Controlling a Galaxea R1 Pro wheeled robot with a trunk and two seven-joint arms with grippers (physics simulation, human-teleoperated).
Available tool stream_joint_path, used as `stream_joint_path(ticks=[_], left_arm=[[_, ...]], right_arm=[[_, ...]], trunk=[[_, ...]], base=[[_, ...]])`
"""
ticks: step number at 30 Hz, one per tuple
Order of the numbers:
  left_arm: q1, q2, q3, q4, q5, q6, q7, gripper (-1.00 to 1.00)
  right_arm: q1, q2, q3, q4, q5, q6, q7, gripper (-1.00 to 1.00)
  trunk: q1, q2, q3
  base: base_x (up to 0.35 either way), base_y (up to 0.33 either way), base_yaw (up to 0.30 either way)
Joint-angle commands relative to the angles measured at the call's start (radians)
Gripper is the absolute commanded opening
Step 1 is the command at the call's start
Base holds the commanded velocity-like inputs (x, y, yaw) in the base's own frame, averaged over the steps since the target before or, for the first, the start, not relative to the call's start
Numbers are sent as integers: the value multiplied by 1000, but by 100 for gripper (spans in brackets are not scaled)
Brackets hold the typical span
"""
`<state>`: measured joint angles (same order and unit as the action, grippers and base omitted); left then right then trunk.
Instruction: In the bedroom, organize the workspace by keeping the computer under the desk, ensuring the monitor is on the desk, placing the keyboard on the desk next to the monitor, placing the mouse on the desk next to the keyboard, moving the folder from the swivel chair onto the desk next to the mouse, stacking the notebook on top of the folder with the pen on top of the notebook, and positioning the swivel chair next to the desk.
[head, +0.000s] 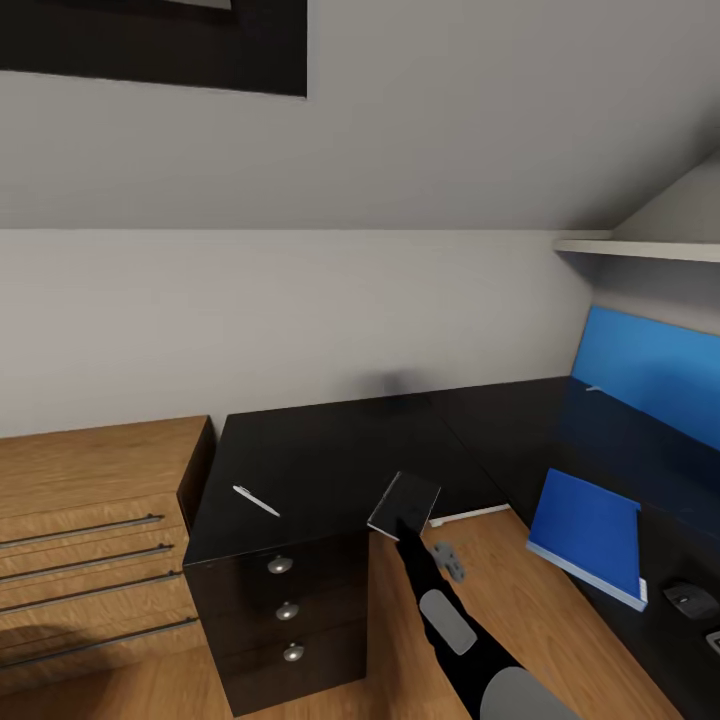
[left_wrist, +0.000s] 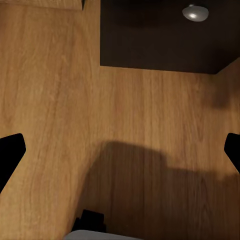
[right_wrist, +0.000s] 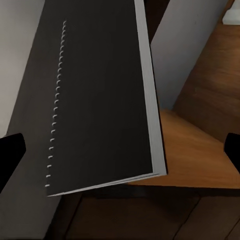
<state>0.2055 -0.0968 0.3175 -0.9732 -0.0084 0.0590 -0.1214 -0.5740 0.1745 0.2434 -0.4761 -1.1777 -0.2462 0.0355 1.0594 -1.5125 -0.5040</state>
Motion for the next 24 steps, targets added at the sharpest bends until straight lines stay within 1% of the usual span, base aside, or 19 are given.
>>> stream_joint_path(ticks=[1,9,16,17,24], left_arm=[[0,-1,5,-3,-1,6,-8,100],[0,-1,5,-2,-1,6,-8,100],[0,-1,5,-2,-1,7,-6,100],[0,-1,5,-2,-2,7,-6,100],[0,-1,5,-2,-2,7,-6,100]], right_arm=[[-1,0,8,2,-11,-7,12,100],[-1,0,13,3,-11,-7,28,100],[-1,0,14,4,-11,-7,31,100],[-1,0,13,4,-11,-7,32,-100],[-1,0,13,4,-11,-8,33,-100]], trunk=[[0,-1,-1],[0,-1,-1],[0,-1,-1],[0,-1,-1],[0,-1,-1]], base=[[106,21,0],[202,63,0],[69,19,0],[18,5,0],[6,2,0]])
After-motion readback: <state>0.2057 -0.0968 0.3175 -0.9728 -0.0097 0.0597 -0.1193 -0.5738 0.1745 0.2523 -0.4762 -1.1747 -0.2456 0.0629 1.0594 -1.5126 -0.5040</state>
